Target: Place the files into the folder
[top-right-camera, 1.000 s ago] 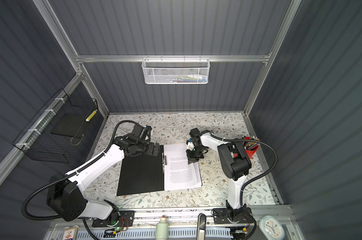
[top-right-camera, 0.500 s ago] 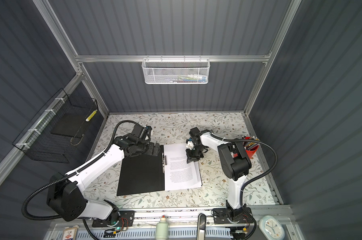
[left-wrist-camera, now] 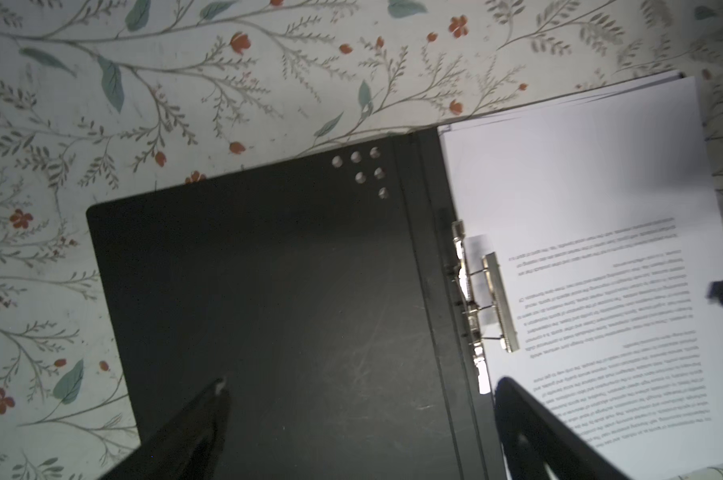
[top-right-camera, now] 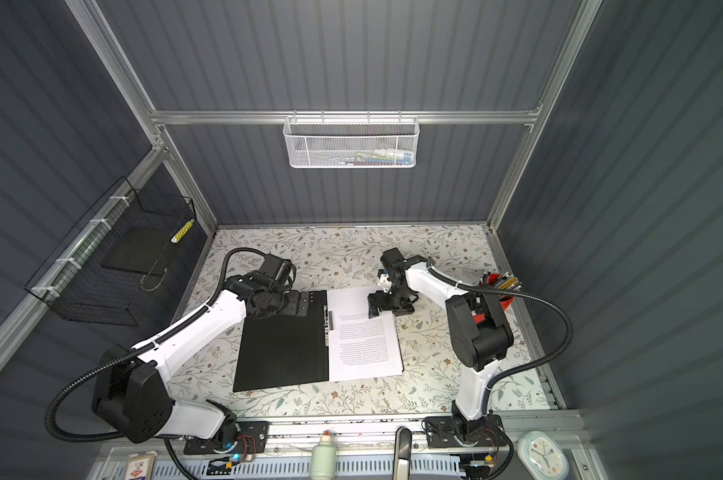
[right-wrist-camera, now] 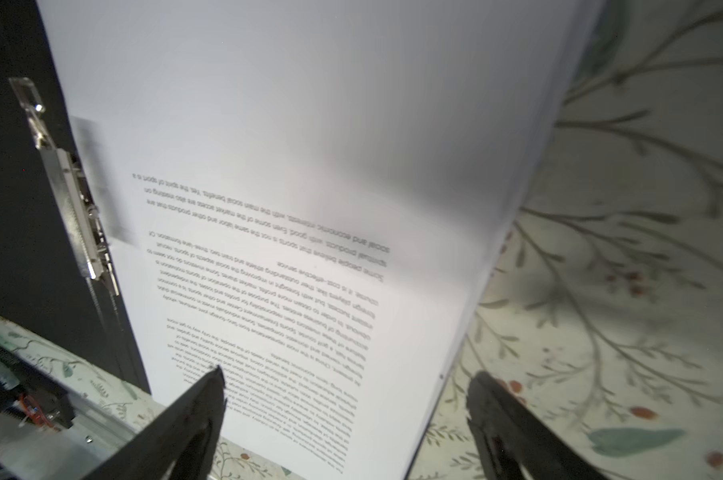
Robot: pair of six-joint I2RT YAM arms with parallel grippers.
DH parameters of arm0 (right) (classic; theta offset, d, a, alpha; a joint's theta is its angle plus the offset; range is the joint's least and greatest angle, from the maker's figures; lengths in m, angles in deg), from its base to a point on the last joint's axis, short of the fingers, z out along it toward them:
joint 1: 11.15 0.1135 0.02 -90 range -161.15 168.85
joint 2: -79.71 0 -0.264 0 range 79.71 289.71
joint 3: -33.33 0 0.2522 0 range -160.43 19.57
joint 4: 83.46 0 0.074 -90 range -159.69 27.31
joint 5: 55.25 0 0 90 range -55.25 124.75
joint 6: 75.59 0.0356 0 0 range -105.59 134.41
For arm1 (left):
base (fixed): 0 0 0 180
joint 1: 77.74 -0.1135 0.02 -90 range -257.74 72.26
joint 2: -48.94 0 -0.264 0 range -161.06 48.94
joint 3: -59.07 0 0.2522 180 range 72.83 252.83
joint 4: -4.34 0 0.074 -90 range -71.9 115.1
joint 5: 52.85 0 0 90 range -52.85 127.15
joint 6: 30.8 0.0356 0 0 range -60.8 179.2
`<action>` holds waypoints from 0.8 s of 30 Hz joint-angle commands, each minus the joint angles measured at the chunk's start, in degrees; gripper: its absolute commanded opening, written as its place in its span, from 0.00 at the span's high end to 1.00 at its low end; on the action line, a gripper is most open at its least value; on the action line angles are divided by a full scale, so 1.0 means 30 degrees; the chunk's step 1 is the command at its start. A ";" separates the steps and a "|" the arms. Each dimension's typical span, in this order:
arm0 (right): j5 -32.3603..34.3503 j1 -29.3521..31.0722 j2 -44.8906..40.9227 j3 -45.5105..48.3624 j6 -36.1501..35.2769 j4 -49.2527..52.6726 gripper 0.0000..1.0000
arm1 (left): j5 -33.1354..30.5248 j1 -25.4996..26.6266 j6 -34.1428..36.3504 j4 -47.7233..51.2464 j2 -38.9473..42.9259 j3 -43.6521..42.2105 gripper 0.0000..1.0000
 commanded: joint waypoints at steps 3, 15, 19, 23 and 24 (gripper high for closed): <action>0.0862 0.0180 -0.1274 -0.0373 0.0630 -0.0121 0.04 | 0.2240 -0.1670 -0.1767 0.0927 0.0317 -0.2005 0.06; -0.4508 0.3797 0.3367 -0.5325 0.1685 -0.2993 0.01 | 0.5732 -0.3207 -0.3052 -0.0989 -0.1102 -0.4250 0.83; -0.4755 0.4049 0.4689 -0.6529 0.1744 -0.2888 0.03 | 0.6154 -0.3207 -0.3172 -0.1490 -0.1913 -0.4538 1.00; -0.4869 0.4039 0.5289 -0.6953 0.1704 -0.2857 0.04 | 0.6947 -0.3163 -0.3575 -0.2547 -0.2664 -0.5151 1.00; -0.4998 0.4044 0.5428 -0.7005 0.1690 -0.2866 0.05 | 0.7090 -0.3150 -0.3640 -0.2793 -0.2853 -0.5281 1.00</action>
